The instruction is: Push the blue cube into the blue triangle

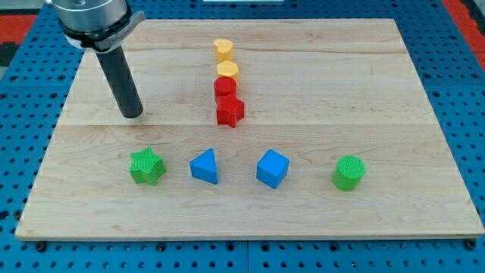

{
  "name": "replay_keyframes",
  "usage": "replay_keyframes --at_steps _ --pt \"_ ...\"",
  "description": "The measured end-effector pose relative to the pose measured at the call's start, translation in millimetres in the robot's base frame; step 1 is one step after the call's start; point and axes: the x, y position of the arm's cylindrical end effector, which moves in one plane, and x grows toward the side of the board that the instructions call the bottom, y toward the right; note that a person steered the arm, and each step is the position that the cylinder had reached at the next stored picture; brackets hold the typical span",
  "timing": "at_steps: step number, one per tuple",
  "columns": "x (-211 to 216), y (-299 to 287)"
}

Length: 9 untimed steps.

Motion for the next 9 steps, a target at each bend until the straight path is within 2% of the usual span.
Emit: replay_keyframes --at_steps 2,3,4,5,6,8,9 --pt "1 0" --pt "0 29" --pt "-30 98" --pt "-41 140" --pt "-48 152" --pt "-105 166" --pt "-83 216"
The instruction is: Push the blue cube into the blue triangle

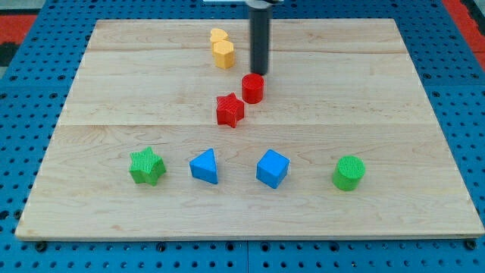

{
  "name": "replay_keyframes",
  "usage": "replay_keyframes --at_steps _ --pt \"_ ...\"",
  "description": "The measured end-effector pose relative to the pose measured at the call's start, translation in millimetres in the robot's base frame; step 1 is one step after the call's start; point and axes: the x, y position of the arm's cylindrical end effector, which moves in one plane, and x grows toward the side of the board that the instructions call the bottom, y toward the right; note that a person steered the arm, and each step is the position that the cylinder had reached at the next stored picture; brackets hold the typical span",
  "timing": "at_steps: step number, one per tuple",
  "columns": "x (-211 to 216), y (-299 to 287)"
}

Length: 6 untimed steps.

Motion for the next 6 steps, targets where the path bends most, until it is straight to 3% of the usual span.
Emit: replay_keyframes --at_steps 1,2,3,4,6 --pt "42 -20" --pt "55 -17" --pt "122 33" --pt "180 38" --pt "193 -27"
